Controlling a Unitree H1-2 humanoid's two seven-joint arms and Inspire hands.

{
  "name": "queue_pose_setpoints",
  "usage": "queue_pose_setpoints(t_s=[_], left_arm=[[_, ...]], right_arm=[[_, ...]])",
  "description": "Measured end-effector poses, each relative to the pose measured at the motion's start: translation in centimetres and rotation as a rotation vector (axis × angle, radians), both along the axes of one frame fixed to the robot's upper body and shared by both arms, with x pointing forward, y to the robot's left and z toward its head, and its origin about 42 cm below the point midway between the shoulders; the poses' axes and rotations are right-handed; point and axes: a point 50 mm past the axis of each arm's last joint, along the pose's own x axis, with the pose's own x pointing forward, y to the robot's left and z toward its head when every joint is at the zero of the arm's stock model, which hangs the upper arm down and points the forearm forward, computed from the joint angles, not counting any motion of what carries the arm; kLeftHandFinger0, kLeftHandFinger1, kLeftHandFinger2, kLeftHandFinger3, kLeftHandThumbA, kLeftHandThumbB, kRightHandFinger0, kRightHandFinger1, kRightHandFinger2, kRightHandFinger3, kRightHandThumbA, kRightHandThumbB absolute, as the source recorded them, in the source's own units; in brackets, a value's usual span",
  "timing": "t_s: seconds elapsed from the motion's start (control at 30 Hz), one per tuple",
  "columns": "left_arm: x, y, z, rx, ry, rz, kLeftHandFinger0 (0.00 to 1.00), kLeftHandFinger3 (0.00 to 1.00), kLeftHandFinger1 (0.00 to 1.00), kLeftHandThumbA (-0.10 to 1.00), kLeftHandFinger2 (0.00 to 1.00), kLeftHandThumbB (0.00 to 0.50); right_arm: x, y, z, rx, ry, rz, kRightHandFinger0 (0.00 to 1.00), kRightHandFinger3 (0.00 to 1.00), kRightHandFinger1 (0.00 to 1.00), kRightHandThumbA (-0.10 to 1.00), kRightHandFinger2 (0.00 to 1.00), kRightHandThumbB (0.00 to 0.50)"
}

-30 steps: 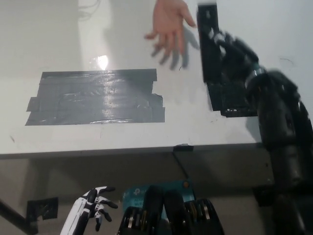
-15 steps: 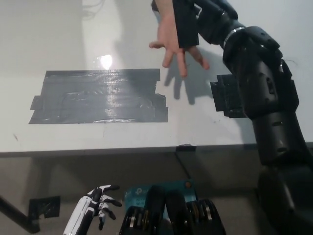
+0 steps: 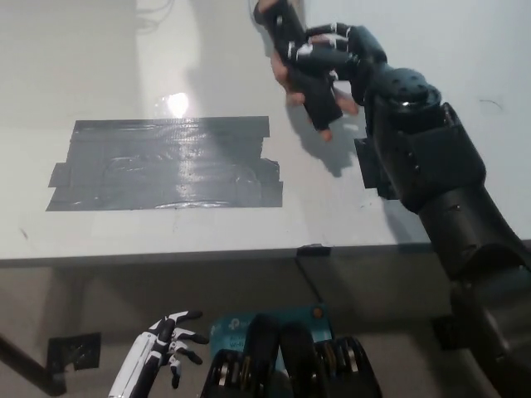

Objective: A stapler is kept on the black spot marked on the desk infront of the robot. The robot picks up the stapler using its right hand and passes it to a person

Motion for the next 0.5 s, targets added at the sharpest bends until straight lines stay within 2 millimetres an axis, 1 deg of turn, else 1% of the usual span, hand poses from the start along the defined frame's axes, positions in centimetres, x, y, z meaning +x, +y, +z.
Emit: queue_pose_setpoints(t_s=[0.07, 0.1, 0.13, 0.17, 0.2, 0.23, 0.27, 0.3, 0.33, 0.37, 0.4, 0.43, 0.47, 0.5], left_arm=[[0.0, 0.0, 0.0, 0.0, 0.001, 0.0, 0.15, 0.72, 0.4, 1.0, 0.51, 0.457], [0.0, 0.0, 0.0, 0.0, 0.001, 0.0, 0.15, 0.71, 0.39, 1.0, 0.51, 0.457], [0.0, 0.0, 0.0, 0.0, 0.001, -0.001, 0.15, 0.71, 0.39, 1.0, 0.51, 0.457], [0.0, 0.0, 0.0, 0.0, 0.001, -0.001, 0.14, 0.71, 0.39, 1.0, 0.5, 0.454], [0.0, -0.1, 0.0, 0.0, 0.001, -0.002, 0.14, 0.71, 0.38, 1.0, 0.5, 0.455], [0.0, -0.1, 0.0, 0.0, 0.002, -0.002, 0.14, 0.71, 0.38, 1.0, 0.5, 0.455], [0.0, -0.1, 0.0, 0.0, 0.002, -0.002, 0.14, 0.71, 0.38, 1.0, 0.5, 0.456], [0.0, -0.1, 0.0, 0.0, 0.002, -0.002, 0.14, 0.71, 0.38, 1.0, 0.5, 0.452], [0.0, -0.1, 0.0, 0.0, 0.003, -0.002, 0.14, 0.71, 0.38, 1.0, 0.5, 0.452], [0.0, -0.1, 0.0, 0.0, 0.004, -0.003, 0.14, 0.72, 0.37, 1.0, 0.5, 0.446], [0.0, -0.1, 0.0, 0.0, 0.004, -0.003, 0.14, 0.72, 0.37, 1.0, 0.5, 0.45], [0.0, -0.1, 0.0, 0.0, 0.005, -0.003, 0.14, 0.72, 0.36, 1.0, 0.5, 0.45], [0.0, -0.1, 0.0, 0.0, 0.005, -0.004, 0.14, 0.72, 0.36, 1.0, 0.5, 0.449], [0.0, -0.1, 0.0, 0.0, 0.005, -0.004, 0.14, 0.72, 0.36, 1.0, 0.5, 0.453]], right_arm=[[0.2, -0.1, -0.4, -0.078, -0.009, -0.007, 0.0, 0.15, 0.0, 0.92, 0.15, 0.058], [0.3, -0.1, -0.4, -0.114, -0.018, -0.01, 0.0, 0.1, 0.0, 0.93, 0.16, 0.066], [0.4, 0.0, -0.2, -0.17, -0.035, -0.012, 0.0, 0.1, 0.0, 0.93, 0.16, 0.066], [0.5, 0.0, -0.1, -0.203, -0.049, -0.013, 0.0, 0.08, 0.0, 0.93, 0.18, 0.101], [0.6, 0.1, 0.0, -0.228, -0.059, -0.014, 0.39, 0.71, 0.52, 0.99, 0.76, 0.227], [0.6, 0.2, 0.1, -0.267, -0.077, -0.015, 0.51, 0.86, 0.58, 1.0, 0.78, 0.238], [0.7, 0.3, 0.1, -0.305, -0.094, -0.015, 0.96, 1.0, 1.0, 0.94, 1.0, 0.371], [0.7, 0.3, 0.2, -0.311, -0.097, -0.015, 1.0, 1.0, 1.0, 1.0, 1.0, 0.412], [0.7, 0.4, 0.3, -0.369, -0.125, -0.012, 1.0, 1.0, 1.0, 1.0, 1.0, 0.412], [0.8, 0.5, 0.5, -0.406, -0.143, -0.006, 1.0, 1.0, 1.0, 1.0, 1.0, 0.448], [0.8, 0.5, 0.6, -0.445, -0.165, 0.001, 1.0, 1.0, 1.0, 1.0, 1.0, 0.482], [0.8, 0.7, 0.8, -0.504, -0.192, 0.015, 1.0, 1.0, 1.0, 1.0, 1.0, 0.496], [0.8, 0.7, 0.9, -0.54, -0.203, 0.025, 1.0, 1.0, 1.0, 1.0, 1.0, 0.5], [0.8, 0.7, 0.9, -0.54, -0.203, 0.025, 1.0, 1.0, 1.0, 1.0, 1.0, 0.5]])
